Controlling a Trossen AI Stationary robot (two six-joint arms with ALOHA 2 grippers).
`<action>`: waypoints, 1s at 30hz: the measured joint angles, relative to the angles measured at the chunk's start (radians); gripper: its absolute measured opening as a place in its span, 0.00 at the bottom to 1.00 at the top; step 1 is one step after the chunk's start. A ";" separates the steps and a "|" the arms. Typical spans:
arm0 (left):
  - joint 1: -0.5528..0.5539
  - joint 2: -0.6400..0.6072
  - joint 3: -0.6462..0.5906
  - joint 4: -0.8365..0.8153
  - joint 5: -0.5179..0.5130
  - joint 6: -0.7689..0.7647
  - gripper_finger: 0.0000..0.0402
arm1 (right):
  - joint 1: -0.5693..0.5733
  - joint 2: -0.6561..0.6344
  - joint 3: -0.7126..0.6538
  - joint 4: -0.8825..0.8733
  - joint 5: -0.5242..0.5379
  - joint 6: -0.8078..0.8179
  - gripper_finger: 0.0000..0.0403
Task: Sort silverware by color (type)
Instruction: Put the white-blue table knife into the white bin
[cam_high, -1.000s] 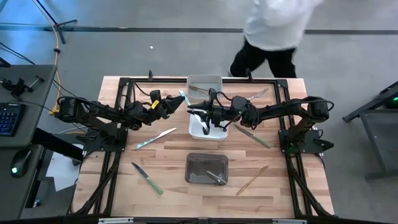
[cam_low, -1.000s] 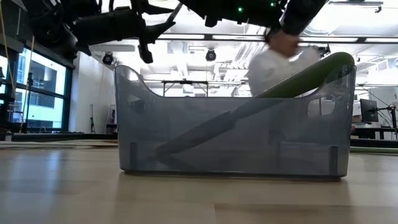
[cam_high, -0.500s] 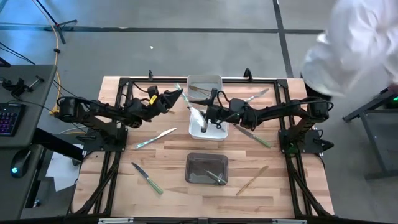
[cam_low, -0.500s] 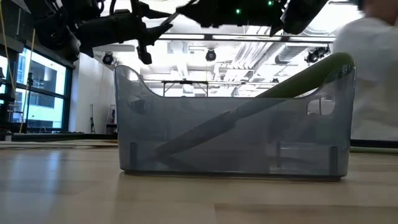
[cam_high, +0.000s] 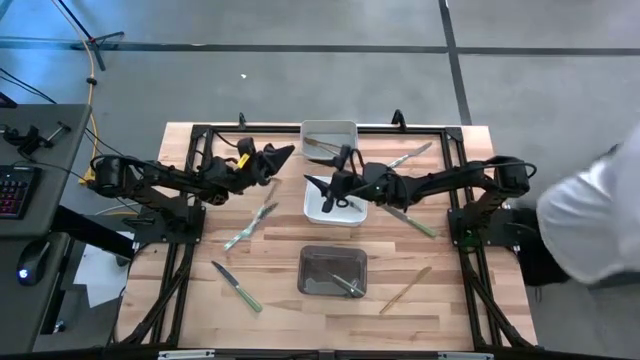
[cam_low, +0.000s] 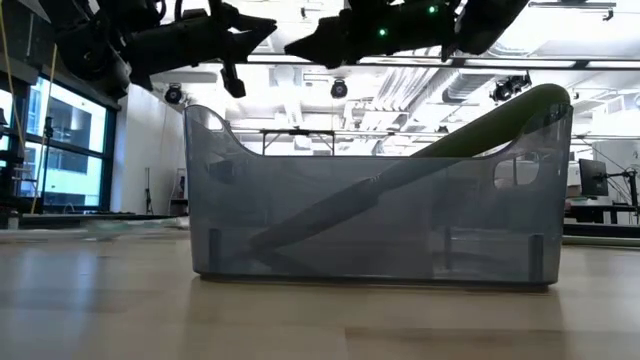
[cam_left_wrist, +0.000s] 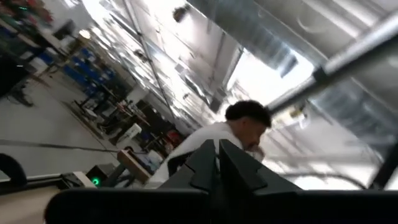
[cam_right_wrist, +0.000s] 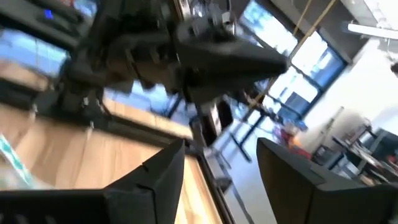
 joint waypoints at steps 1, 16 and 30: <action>0.004 0.000 0.000 -0.004 0.029 0.019 0.02 | 0.004 -0.009 0.000 -0.032 0.018 -0.003 0.45; 0.058 -0.376 -0.043 -0.968 0.357 0.338 0.00 | 0.018 -0.240 -0.100 -0.477 -0.020 0.164 0.02; -0.235 -0.426 0.108 -1.986 -0.021 0.248 0.10 | 0.014 -0.240 -0.293 -0.288 -0.048 0.278 0.06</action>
